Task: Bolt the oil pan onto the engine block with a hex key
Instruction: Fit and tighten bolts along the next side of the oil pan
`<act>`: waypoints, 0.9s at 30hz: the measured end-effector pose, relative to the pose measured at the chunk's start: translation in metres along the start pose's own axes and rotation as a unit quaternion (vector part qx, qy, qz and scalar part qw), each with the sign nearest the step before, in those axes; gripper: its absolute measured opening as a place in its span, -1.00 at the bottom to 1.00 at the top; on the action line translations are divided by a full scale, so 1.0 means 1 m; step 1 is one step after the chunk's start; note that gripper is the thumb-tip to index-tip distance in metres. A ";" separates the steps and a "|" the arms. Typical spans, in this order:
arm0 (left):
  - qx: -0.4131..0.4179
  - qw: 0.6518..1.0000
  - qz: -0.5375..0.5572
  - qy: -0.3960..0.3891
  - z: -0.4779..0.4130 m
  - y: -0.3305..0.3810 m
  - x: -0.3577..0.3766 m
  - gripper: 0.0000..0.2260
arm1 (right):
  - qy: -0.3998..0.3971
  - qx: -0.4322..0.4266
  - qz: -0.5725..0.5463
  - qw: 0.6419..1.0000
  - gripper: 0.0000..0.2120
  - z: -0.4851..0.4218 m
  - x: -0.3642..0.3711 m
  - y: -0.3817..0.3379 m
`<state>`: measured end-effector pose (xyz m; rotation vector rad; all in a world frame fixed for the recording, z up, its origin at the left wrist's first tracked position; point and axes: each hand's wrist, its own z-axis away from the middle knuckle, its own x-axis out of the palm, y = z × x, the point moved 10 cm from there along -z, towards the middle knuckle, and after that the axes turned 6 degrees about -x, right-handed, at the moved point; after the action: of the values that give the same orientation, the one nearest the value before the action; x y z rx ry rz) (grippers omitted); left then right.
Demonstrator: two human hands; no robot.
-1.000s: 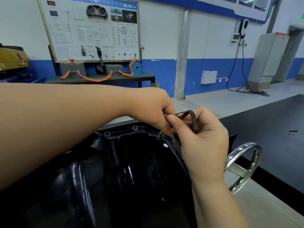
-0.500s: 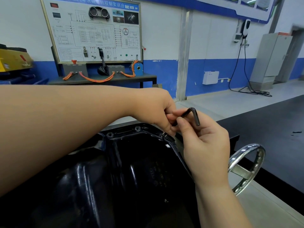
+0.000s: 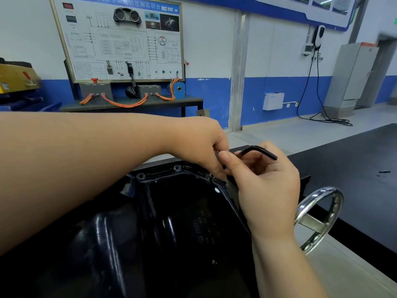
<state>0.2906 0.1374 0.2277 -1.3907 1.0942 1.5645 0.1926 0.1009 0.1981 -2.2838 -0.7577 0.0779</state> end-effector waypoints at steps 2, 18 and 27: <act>0.004 1.000 -0.004 0.002 0.001 0.000 0.000 -0.74 | -0.016 -0.003 0.002 1.000 -0.78 0.001 0.003 -0.002; 0.009 1.000 0.010 -0.003 0.001 -0.002 0.001 -0.85 | -0.067 0.005 -0.063 0.996 -0.86 0.002 0.016 0.004; 0.005 1.000 -0.002 0.008 -0.002 -0.002 0.000 -0.76 | -0.004 0.039 -0.057 0.998 -0.77 -0.001 0.004 0.014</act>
<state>0.2929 0.1361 0.2272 -1.4013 1.1068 1.5450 0.2032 0.0945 0.1908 -2.1625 -0.8730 0.0630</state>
